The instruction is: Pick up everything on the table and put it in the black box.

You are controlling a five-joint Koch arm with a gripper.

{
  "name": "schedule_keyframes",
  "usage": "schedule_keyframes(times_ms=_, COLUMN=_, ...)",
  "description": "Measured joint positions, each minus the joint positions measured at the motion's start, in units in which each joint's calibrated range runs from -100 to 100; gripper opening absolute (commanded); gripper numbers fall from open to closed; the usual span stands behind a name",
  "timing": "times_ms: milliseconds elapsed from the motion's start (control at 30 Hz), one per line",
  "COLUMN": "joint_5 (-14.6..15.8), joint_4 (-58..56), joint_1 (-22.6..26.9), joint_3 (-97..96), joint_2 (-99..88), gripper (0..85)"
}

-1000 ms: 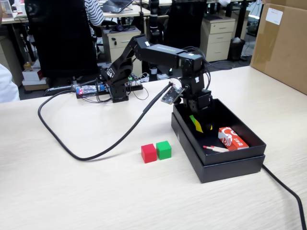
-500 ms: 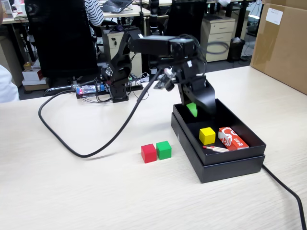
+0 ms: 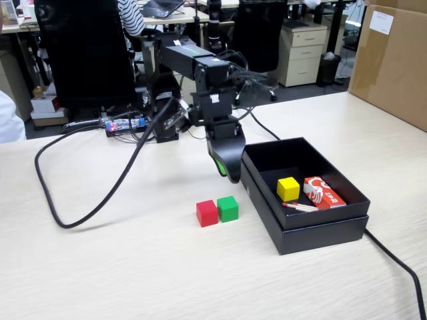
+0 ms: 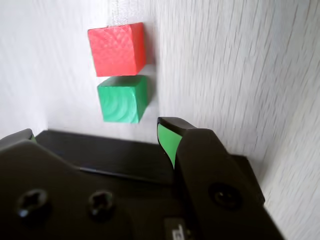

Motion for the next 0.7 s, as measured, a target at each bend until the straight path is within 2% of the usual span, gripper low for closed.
schedule_keyframes(times_ms=400, joint_5=-0.2, joint_4=0.1, joint_1=-0.7, joint_3=5.8, joint_2=14.6, gripper=47.3)
schedule_keyframes(times_ms=567, joint_5=-1.0, joint_4=0.1, joint_1=-1.1, joint_3=5.9, joint_2=16.6, gripper=39.2)
schedule_keyframes(times_ms=633, joint_5=-1.2, joint_4=0.1, joint_1=-1.3, joint_3=7.0, joint_2=17.6, gripper=29.9)
schedule_keyframes(times_ms=700, joint_5=-1.4, joint_4=0.1, joint_1=-1.3, joint_3=8.2, joint_2=18.5, gripper=15.7)
